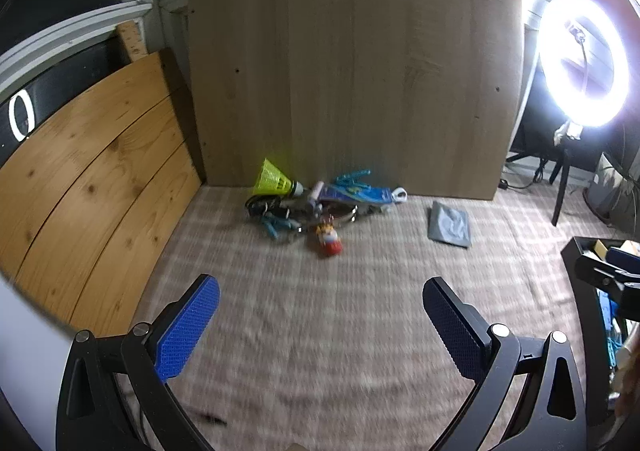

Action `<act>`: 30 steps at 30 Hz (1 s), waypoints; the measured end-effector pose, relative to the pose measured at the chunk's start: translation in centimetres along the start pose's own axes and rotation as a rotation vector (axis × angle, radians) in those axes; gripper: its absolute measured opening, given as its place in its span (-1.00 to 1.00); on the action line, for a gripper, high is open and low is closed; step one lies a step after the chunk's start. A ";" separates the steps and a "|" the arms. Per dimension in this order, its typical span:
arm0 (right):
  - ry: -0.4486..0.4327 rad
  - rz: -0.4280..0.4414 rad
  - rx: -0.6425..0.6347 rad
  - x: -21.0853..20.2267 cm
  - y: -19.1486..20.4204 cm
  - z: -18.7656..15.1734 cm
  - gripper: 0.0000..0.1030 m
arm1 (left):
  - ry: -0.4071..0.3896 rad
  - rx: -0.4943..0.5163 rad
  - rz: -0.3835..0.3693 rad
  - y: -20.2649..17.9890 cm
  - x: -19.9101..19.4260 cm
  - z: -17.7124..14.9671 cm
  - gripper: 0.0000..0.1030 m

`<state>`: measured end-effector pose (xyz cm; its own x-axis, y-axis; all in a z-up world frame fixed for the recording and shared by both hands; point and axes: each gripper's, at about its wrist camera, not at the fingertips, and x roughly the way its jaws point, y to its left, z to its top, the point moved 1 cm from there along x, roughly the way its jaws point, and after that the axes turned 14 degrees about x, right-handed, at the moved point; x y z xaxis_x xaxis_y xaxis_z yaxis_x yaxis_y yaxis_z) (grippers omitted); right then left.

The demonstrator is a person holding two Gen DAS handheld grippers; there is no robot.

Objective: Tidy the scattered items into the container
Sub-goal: 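Move both grippers toward the pile of scattered items by the wall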

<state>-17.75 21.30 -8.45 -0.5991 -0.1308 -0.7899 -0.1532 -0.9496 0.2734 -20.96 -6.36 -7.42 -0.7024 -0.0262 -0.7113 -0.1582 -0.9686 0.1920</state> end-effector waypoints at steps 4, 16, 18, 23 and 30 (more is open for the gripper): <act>0.039 0.014 -0.016 3.4 1.2 1.8 0.99 | 0.017 0.008 -0.014 1.8 3.5 1.7 1.00; 0.129 0.044 -0.058 13.3 5.6 6.0 0.99 | 0.097 -0.066 -0.035 8.4 14.3 5.3 1.00; 0.141 0.050 -0.053 14.9 6.5 6.7 0.99 | 0.107 -0.092 -0.039 9.6 15.7 5.6 1.00; 0.169 0.054 -0.032 18.3 8.2 8.1 0.92 | 0.131 -0.166 -0.060 12.5 19.4 6.0 0.96; 0.222 0.089 0.034 22.3 10.3 8.9 0.66 | 0.124 -0.227 -0.056 15.0 22.9 6.6 0.85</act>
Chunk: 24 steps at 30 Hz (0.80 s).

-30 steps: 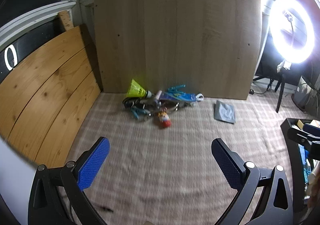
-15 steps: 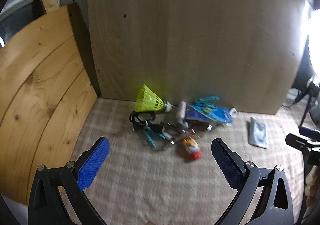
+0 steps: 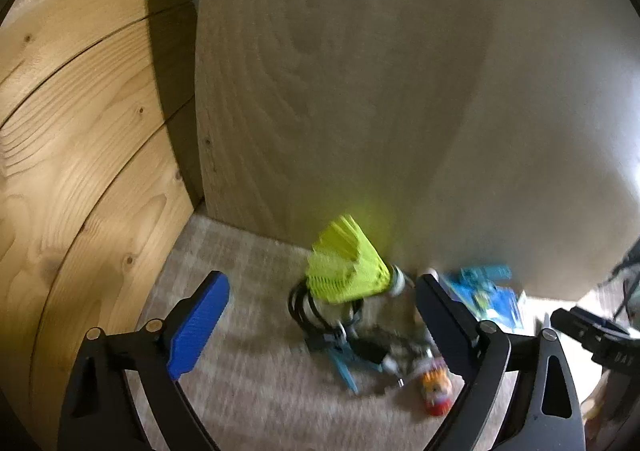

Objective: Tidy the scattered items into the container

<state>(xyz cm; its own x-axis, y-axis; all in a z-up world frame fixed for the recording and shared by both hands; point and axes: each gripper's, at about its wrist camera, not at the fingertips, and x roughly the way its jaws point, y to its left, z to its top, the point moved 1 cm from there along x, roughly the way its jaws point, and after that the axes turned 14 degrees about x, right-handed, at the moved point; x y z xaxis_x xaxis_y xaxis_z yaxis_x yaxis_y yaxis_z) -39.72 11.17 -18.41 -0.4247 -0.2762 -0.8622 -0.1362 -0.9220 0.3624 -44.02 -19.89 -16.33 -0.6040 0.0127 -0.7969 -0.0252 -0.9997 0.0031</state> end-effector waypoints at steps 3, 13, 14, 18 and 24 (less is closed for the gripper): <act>0.008 0.012 0.021 1.5 1.0 0.5 0.48 | -0.007 -0.012 -0.012 0.3 1.3 0.6 0.80; 0.053 0.014 0.084 5.7 3.0 1.5 0.30 | 0.050 -0.058 -0.081 0.2 5.9 0.0 0.42; 0.051 0.006 0.081 5.9 3.2 1.5 0.30 | 0.053 -0.057 -0.089 0.1 6.2 -0.1 0.41; 0.049 -0.013 0.089 6.6 4.0 1.7 0.31 | 0.067 -0.031 -0.135 -1.0 6.9 -0.1 0.12; 0.062 -0.016 0.044 7.4 5.5 1.2 0.13 | 0.050 0.030 -0.181 -3.3 6.4 -0.5 -0.34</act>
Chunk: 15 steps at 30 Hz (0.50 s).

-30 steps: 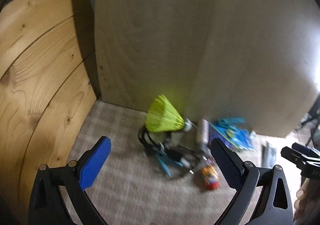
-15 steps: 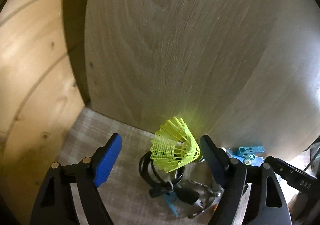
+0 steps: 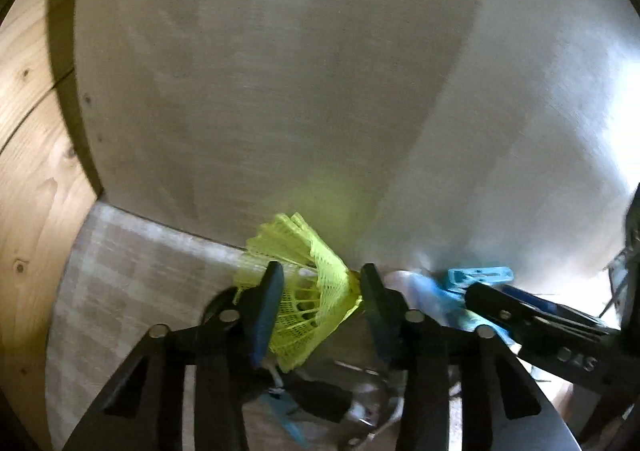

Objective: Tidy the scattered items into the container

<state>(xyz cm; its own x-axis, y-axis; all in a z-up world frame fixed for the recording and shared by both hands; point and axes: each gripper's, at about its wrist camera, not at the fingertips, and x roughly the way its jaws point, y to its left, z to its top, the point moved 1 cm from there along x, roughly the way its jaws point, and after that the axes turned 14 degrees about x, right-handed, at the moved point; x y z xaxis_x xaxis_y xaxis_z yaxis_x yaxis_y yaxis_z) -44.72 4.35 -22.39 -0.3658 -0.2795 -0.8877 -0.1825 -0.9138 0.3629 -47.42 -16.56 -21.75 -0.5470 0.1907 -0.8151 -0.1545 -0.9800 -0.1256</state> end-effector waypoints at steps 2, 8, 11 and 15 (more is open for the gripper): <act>0.043 0.022 0.008 0.6 0.1 0.3 -0.19 | 0.010 0.009 -0.054 -0.6 -0.2 -0.2 -0.52; 0.077 0.010 -0.086 0.7 1.2 -0.4 -0.35 | 0.059 0.038 -0.117 -2.3 -0.4 -1.7 -0.72; 0.099 0.010 -0.131 0.4 1.5 -1.3 -0.37 | 0.055 0.049 -0.125 -3.7 -1.2 -2.8 -0.76; 0.128 0.001 -0.186 0.1 0.1 -3.4 -0.45 | 0.069 0.065 -0.145 -5.2 -2.7 -4.5 -0.79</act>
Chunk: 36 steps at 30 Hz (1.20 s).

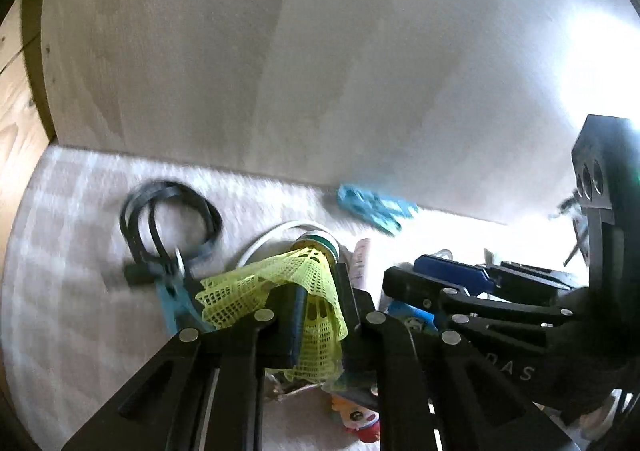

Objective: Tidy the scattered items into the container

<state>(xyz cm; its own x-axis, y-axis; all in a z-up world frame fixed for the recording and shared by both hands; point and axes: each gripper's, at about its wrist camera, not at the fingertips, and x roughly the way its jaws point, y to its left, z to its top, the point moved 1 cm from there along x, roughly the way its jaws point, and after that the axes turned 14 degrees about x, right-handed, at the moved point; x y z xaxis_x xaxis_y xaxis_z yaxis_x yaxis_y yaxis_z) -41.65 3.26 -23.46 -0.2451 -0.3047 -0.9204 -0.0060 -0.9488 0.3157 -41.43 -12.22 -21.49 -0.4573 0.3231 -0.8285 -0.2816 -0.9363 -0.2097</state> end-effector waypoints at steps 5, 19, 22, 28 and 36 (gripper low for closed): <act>0.025 -0.012 -0.055 -1.3 -1.6 -2.9 -0.48 | 0.012 0.030 -0.028 -3.9 -1.9 -3.7 -0.80; 0.046 -0.042 -0.099 -5.6 -7.9 -14.4 -0.52 | 0.058 0.156 -0.130 -16.9 -4.9 -13.5 -0.78; 0.045 -0.044 -0.085 -7.4 -10.3 -16.9 -0.53 | 0.092 0.204 -0.133 -18.8 -5.8 -14.8 -0.74; 0.107 0.036 0.008 -10.4 -12.5 -17.5 -0.45 | 0.142 0.213 -0.145 -18.9 -9.4 -15.0 -0.30; -0.046 0.051 0.032 -15.1 -12.3 -11.6 -0.08 | 0.042 0.115 -0.028 -12.7 -14.3 -10.2 -0.06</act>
<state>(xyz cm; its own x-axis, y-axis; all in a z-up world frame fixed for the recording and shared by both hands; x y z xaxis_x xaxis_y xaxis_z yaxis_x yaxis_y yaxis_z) -26.61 18.54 -16.14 -0.2906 -0.3474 -0.8915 -0.0234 -0.9289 0.3696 -22.71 -6.39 -12.29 -0.4125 0.3404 -0.8450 -0.3900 -0.9042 -0.1739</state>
